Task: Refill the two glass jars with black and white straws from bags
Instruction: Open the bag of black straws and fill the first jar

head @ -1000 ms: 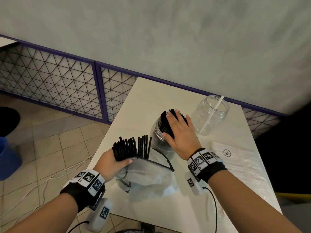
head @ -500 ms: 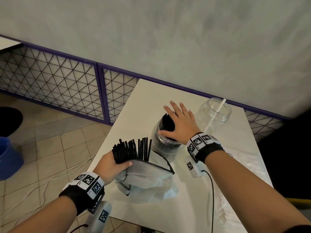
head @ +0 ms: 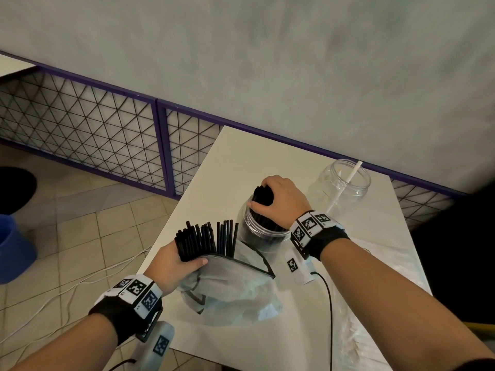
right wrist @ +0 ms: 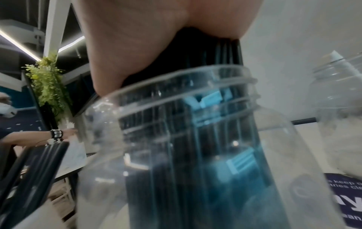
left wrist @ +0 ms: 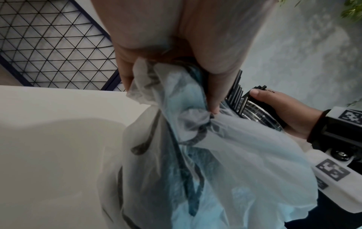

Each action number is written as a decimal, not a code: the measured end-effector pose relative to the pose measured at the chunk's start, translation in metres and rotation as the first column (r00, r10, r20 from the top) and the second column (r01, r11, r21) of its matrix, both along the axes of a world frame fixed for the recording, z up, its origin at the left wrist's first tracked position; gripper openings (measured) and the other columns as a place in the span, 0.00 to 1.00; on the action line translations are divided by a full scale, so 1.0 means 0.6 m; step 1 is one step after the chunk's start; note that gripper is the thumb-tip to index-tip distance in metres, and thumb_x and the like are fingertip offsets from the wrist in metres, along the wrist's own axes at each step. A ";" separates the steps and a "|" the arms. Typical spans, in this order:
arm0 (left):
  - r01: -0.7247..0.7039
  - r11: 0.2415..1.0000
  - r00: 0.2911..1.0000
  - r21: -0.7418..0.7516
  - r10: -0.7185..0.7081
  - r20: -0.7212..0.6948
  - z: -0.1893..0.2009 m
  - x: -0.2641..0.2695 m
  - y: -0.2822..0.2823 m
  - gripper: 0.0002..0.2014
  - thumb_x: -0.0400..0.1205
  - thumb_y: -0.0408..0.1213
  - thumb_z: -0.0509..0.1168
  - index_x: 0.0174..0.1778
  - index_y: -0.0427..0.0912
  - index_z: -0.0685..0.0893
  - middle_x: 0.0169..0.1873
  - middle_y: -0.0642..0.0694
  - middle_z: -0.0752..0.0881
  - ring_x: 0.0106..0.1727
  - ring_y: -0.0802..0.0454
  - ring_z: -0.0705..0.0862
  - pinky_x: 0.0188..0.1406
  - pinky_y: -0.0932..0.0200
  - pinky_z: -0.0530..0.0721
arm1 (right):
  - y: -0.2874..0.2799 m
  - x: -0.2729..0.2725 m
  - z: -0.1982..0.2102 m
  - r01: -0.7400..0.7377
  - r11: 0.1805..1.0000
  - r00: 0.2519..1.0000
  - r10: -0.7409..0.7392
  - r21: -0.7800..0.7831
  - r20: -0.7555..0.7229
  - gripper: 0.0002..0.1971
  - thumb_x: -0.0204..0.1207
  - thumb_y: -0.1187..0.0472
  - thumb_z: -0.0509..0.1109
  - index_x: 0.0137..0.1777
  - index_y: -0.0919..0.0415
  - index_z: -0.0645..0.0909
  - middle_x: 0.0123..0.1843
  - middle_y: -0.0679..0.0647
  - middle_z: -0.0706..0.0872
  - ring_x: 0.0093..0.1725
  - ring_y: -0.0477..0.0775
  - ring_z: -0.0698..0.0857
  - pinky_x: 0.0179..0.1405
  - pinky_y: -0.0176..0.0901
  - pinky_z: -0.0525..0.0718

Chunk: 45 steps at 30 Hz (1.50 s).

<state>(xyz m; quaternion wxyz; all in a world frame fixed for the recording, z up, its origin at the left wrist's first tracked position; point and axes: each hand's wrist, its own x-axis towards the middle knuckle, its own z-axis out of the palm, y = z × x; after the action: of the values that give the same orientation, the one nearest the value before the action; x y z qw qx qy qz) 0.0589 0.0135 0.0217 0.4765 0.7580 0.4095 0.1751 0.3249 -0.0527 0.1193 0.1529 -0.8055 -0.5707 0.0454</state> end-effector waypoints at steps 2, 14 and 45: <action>0.003 1.000 1.000 0.007 -0.003 0.002 0.001 0.001 0.000 0.20 0.72 0.42 0.77 0.60 0.49 0.83 0.51 0.57 0.86 0.55 0.55 0.84 0.59 0.56 0.79 | 0.000 -0.006 -0.001 -0.007 1.000 1.000 0.007 0.002 0.030 0.27 0.70 0.34 0.68 0.59 0.54 0.75 0.57 0.48 0.79 0.57 0.53 0.75 0.57 0.52 0.78; 0.019 1.000 1.000 0.002 -0.019 0.013 0.003 -0.002 -0.003 0.18 0.73 0.40 0.76 0.58 0.49 0.84 0.50 0.57 0.87 0.54 0.58 0.84 0.58 0.55 0.80 | 0.007 -0.001 0.010 -0.100 0.991 0.995 0.102 -0.089 0.016 0.25 0.70 0.39 0.70 0.65 0.47 0.76 0.62 0.45 0.81 0.63 0.53 0.73 0.62 0.54 0.75; -0.010 0.999 1.000 -0.031 0.010 0.002 -0.003 -0.013 -0.005 0.17 0.72 0.41 0.77 0.56 0.48 0.85 0.48 0.55 0.88 0.52 0.56 0.85 0.58 0.54 0.81 | -0.048 0.003 0.000 -0.163 0.987 0.963 0.159 -0.004 0.218 0.38 0.77 0.32 0.44 0.83 0.53 0.56 0.85 0.49 0.57 0.84 0.53 0.53 0.82 0.55 0.54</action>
<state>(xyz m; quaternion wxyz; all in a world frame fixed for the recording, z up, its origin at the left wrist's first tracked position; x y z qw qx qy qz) 0.0513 0.0102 0.0199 0.4879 0.7482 0.4155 0.1718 0.3268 -0.0814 0.1191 0.0910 -0.7555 -0.6479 -0.0348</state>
